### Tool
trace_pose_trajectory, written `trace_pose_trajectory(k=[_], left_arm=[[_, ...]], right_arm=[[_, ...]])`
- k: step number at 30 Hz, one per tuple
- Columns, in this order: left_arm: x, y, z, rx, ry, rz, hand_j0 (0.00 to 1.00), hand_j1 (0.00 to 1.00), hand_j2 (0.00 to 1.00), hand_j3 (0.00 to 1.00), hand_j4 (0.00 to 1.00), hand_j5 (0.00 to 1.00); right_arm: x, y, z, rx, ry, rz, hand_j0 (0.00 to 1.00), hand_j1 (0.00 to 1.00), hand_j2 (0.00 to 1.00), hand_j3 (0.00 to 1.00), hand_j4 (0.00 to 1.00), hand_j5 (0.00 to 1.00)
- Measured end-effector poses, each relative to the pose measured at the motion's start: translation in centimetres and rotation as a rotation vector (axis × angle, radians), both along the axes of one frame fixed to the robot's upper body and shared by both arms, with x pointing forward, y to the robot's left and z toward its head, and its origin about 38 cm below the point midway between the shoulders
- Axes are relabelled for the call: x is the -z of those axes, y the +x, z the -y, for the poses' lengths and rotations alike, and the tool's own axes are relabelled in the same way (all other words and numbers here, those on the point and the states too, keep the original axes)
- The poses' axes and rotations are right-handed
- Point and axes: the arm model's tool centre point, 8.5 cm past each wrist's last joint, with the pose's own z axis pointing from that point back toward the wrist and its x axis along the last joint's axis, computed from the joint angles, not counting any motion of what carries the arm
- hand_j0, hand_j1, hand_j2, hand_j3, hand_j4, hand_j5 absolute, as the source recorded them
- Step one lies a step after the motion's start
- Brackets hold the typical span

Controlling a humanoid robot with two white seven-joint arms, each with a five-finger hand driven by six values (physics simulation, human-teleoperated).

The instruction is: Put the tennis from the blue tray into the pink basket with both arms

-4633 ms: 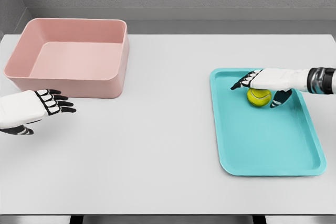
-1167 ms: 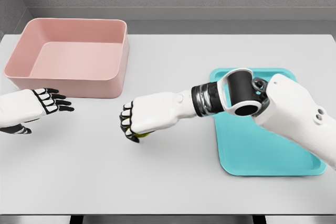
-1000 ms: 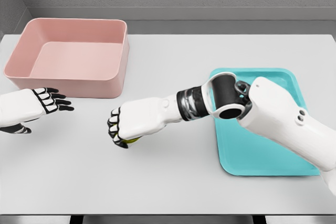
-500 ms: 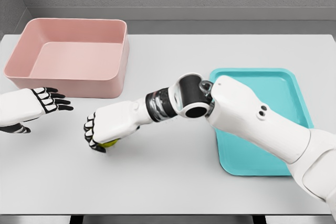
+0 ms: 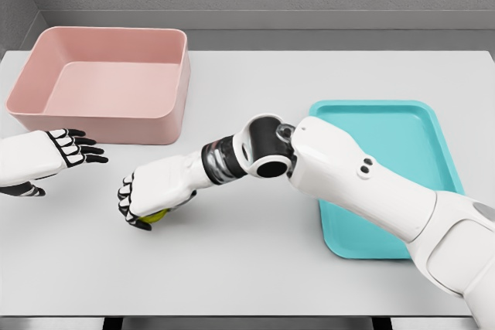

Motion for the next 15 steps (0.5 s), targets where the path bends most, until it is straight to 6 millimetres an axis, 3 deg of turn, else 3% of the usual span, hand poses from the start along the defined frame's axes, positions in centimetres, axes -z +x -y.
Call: trace_pose_trajectory(k=[10, 12, 15], left_arm=[[-0.1, 0.0, -0.1, -0.001, 0.004, 0.001, 1.00, 1.00, 1.00, 1.00, 1.00, 1.00], [-0.1, 0.0, -0.1, -0.001, 0.004, 0.000, 1.00, 1.00, 1.00, 1.00, 1.00, 1.00], [-0.1, 0.0, -0.1, -0.001, 0.004, 0.000, 1.00, 1.00, 1.00, 1.00, 1.00, 1.00]], right_arm=[[1.1, 0.7, 0.3, 0.030, -0.026, -0.014, 0.41, 0.41, 0.41, 0.41, 0.41, 0.41], [1.1, 0.7, 0.3, 0.031, -0.026, -0.014, 0.52, 0.52, 0.52, 0.52, 0.52, 0.52], [1.2, 0.8, 0.3, 0.032, -0.026, -0.017, 0.79, 0.79, 0.79, 0.79, 0.79, 0.79]])
